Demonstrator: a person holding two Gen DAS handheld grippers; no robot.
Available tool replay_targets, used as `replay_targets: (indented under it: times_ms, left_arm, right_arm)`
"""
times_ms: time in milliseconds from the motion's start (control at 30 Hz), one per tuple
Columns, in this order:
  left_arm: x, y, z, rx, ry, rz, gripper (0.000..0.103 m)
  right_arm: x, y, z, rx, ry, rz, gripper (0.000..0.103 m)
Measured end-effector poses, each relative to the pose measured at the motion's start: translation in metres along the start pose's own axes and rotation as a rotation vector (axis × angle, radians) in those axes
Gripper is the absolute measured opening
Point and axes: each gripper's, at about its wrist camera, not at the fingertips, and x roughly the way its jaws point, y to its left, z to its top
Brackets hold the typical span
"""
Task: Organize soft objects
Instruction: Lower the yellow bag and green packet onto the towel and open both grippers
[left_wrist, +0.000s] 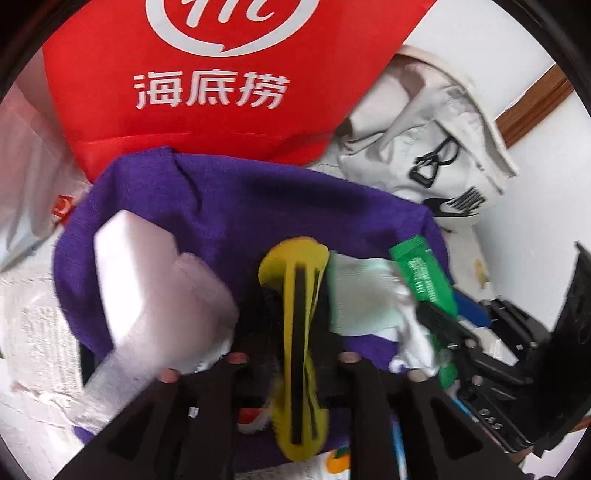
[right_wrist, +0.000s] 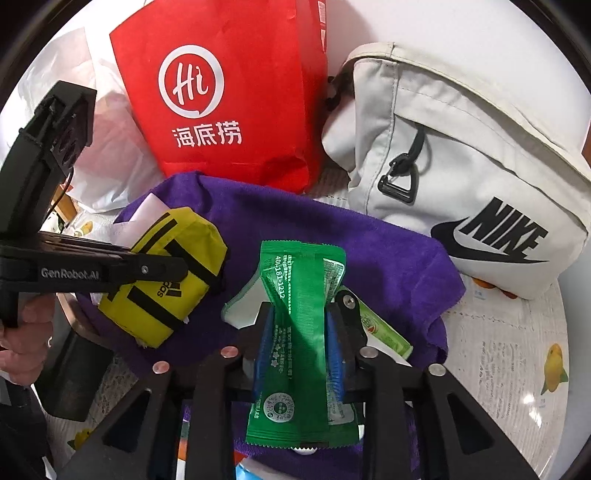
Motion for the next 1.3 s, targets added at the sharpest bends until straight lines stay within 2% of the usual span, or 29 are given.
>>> replay_targets:
  times_ms: [100, 167, 233, 300, 367, 433, 567, 667, 767, 867, 1000, 1100, 1200, 1300]
  left_arm:
    - [-0.004, -0.002, 0.001, 0.026, -0.02, 0.083, 0.035]
    - [-0.009, -0.003, 0.002, 0.035, -0.038, 0.095, 0.038]
    - [-0.015, -0.005, 0.002, 0.047, -0.054, 0.103, 0.047]
    - [-0.02, -0.007, 0.002, 0.066, -0.073, 0.144, 0.049]
    - [-0.027, -0.007, 0.001, 0.08, -0.089, 0.179, 0.05]
    - [-0.035, -0.009, -0.001, 0.091, -0.099, 0.192, 0.05]
    - [-0.055, -0.008, -0.009, 0.096, -0.12, 0.217, 0.064]
    - [-0.073, -0.008, -0.022, 0.09, -0.137, 0.238, 0.069]
    - [-0.094, -0.012, -0.04, 0.087, -0.166, 0.284, 0.076]
    - [-0.117, -0.02, -0.063, 0.09, -0.197, 0.322, 0.077]
    - [-0.151, -0.031, -0.099, 0.079, -0.228, 0.334, 0.086]
    - [-0.179, -0.043, -0.128, 0.08, -0.275, 0.357, 0.094]
    - [-0.204, -0.055, -0.159, 0.087, -0.331, 0.393, 0.095]
    - [-0.222, -0.062, -0.188, 0.064, -0.359, 0.373, 0.096]
  right_arm:
    - [0.001, 0.001, 0.0, -0.012, -0.003, -0.01, 0.034]
    - [0.001, 0.001, 0.0, -0.013, 0.004, -0.007, 0.035]
    - [0.0, 0.002, 0.0, -0.012, 0.003, -0.002, 0.043]
    - [-0.001, 0.002, -0.001, -0.017, 0.0, -0.008, 0.052]
    - [-0.004, 0.003, -0.002, -0.021, -0.01, -0.015, 0.053]
    - [-0.008, 0.003, -0.002, -0.016, -0.01, -0.011, 0.053]
    - [-0.023, 0.002, -0.003, 0.003, -0.029, -0.017, 0.055]
    - [-0.043, 0.002, -0.006, 0.025, -0.055, -0.029, 0.066]
    - [-0.066, 0.007, -0.012, 0.042, -0.085, -0.037, 0.069]
    - [-0.089, 0.019, -0.022, 0.043, -0.096, -0.053, 0.074]
    - [-0.124, 0.038, -0.042, 0.05, -0.101, -0.052, 0.075]
    - [-0.152, 0.05, -0.061, 0.05, -0.12, -0.068, 0.083]
    - [-0.18, 0.06, -0.08, 0.044, -0.156, -0.083, 0.09]
    - [-0.207, 0.071, -0.102, 0.049, -0.182, -0.109, 0.095]
